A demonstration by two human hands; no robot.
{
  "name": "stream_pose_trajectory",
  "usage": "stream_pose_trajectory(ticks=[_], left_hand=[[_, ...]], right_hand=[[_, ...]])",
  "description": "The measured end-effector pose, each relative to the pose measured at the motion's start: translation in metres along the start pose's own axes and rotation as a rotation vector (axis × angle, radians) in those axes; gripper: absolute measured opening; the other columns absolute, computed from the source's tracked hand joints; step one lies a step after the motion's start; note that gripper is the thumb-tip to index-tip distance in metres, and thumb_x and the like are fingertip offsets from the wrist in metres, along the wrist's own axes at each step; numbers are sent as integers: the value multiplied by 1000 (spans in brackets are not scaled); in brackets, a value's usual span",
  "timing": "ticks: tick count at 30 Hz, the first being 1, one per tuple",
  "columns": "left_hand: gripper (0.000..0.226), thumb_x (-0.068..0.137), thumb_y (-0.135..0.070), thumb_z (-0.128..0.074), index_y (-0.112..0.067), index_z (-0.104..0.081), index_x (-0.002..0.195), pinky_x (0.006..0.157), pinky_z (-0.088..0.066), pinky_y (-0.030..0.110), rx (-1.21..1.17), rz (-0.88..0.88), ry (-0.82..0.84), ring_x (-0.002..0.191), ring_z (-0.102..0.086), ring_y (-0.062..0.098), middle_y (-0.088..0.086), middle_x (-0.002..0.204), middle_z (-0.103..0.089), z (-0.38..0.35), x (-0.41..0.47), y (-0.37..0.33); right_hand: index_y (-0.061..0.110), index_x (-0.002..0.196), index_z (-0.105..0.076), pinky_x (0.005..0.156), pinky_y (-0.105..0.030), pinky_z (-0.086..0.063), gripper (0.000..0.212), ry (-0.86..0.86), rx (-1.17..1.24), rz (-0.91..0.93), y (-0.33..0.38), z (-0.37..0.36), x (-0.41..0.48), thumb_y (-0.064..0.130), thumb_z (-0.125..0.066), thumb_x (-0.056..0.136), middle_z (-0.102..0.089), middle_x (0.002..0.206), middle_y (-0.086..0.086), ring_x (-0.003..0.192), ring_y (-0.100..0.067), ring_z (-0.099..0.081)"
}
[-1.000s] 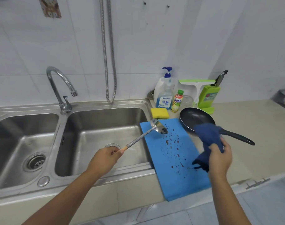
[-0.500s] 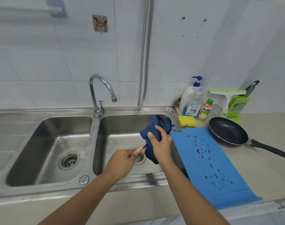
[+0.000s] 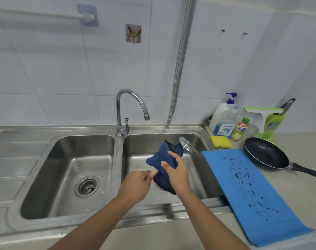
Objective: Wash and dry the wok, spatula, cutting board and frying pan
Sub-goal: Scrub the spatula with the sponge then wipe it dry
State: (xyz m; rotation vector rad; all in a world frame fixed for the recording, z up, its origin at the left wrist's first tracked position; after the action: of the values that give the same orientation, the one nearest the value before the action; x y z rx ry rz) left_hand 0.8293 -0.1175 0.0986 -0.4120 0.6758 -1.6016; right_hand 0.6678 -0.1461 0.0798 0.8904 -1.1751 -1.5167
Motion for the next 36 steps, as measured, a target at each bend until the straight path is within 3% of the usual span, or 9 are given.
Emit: stream_pose_trajectory(ticks=[6, 9, 12, 17, 23, 26, 31, 34, 36], left_hand=[[37, 102, -39, -39, -26, -57, 71, 60, -47, 33, 21, -30, 8, 69, -62, 19, -1, 74, -66, 3, 0, 8], [42, 102, -42, -39, -24, -60, 71, 62, -47, 31, -2, -28, -2, 66, -60, 14, -2, 72, -66, 6, 8, 13], [45, 102, -44, -38, -23, -57, 67, 61, -44, 29, -12, -27, 10, 63, -58, 14, -1, 69, -63, 6, 9, 22], [33, 101, -40, -41, -22, -67, 92, 65, -54, 38, 4, 14, 27, 70, -65, 22, 2, 80, -68, 6, 1, 33], [40, 100, -53, -33, -29, -46, 71, 49, -36, 27, 236, -72, -42, 59, -53, 12, -6, 62, -53, 7, -4, 42], [49, 98, -63, -30, -27, -49, 70, 55, -47, 29, 271, -75, -46, 59, -57, 13, -3, 60, -55, 8, 0, 52], [58, 93, -69, -32, -22, -57, 70, 58, -51, 29, 238, 42, -61, 60, -60, 14, -3, 60, -60, 10, 4, 52], [55, 90, -72, -33, -26, -49, 64, 56, -45, 27, 213, 56, -84, 61, -59, 11, -3, 62, -60, 9, 6, 38], [58, 88, -76, -28, -26, -51, 68, 59, -47, 28, 281, 6, -90, 63, -58, 10, -3, 64, -60, 8, 4, 28]], right_hand=[[21, 129, -56, 95, -19, -33, 40, -233, -18, -22, 17, 7, 9, 17, -65, 91, -44, 128, 0, 114, -9, -44], [30, 129, -55, 91, -17, -35, 41, -136, -51, 11, 12, -22, -17, 22, -65, 90, -44, 122, 6, 101, 0, -47], [33, 127, -56, 95, -20, -39, 38, -12, -100, 35, 7, -25, -15, 23, -65, 91, -45, 123, 6, 104, -1, -49], [21, 131, -56, 95, -21, -35, 39, -88, -203, -10, 11, 8, 18, 20, -63, 93, -41, 130, -1, 114, -15, -48], [25, 124, -61, 93, -22, -39, 35, 38, -338, 76, 13, 29, 7, 15, -64, 91, -44, 123, 1, 110, -13, -50], [28, 120, -62, 94, -19, -34, 35, -55, -264, 130, 26, 66, 13, 12, -65, 88, -50, 121, 1, 109, -10, -49], [24, 140, -47, 102, -19, -28, 54, -186, -54, 164, 47, 114, 31, 9, -62, 90, -45, 137, 12, 123, -2, -39], [28, 149, -30, 100, -11, -26, 66, -55, -95, 165, 39, 111, 47, 10, -59, 93, -39, 133, 19, 122, 6, -35], [31, 150, -28, 99, -15, -29, 63, 59, -189, 125, 25, 100, 61, 19, -56, 96, -44, 133, 13, 126, -4, -41]])
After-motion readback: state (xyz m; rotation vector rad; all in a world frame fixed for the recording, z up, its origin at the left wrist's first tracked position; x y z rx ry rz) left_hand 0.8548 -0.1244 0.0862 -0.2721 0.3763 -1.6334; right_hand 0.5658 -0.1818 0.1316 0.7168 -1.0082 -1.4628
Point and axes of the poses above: each hand's wrist, its own x-axis towards the middle knuckle, its own z-axis out of the back of the hand, y = z × x, the point moved 3 cm from there along x, towards the middle knuckle
